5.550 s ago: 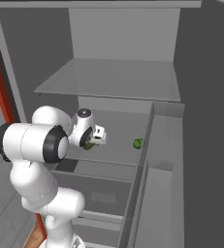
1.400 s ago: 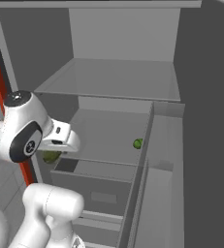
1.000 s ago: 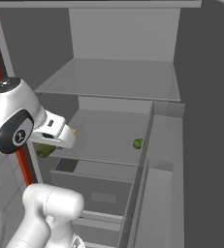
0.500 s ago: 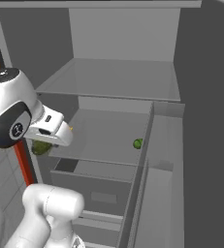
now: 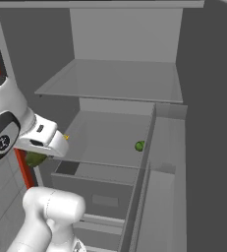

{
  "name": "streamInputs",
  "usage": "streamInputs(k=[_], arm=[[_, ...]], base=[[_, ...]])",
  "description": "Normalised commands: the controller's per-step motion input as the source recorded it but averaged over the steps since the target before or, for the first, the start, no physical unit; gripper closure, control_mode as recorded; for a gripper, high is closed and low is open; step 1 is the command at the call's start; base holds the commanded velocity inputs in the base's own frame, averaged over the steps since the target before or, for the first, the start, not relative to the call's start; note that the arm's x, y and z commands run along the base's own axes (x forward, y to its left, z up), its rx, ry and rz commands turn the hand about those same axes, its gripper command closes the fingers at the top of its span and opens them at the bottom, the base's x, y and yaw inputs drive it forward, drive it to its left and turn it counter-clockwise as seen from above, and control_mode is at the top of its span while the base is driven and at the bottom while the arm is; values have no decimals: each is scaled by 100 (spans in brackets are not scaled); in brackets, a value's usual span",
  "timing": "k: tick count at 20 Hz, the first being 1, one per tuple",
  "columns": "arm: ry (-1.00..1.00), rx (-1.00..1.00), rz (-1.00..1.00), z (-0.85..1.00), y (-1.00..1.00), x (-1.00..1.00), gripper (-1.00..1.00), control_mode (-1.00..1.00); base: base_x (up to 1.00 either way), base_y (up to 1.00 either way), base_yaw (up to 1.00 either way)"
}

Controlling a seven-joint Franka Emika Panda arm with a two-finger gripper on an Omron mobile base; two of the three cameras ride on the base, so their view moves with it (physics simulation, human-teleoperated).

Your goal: Gather the cucumber and avocado from the fridge and place them on a tray on the dining counter. Then gather the fishs from the fridge and place them on the other tray.

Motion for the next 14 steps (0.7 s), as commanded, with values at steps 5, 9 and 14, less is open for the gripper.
streamInputs(k=[5, 9, 14], arm=[[0, 0, 0, 0, 0, 0, 100, 100], [0, 0, 0, 0, 0, 0, 100, 100], [0, 0, 0, 0, 0, 0, 100, 100]], base=[[-51, 0, 0], [-100, 0, 0], [-100, -2, 0]])
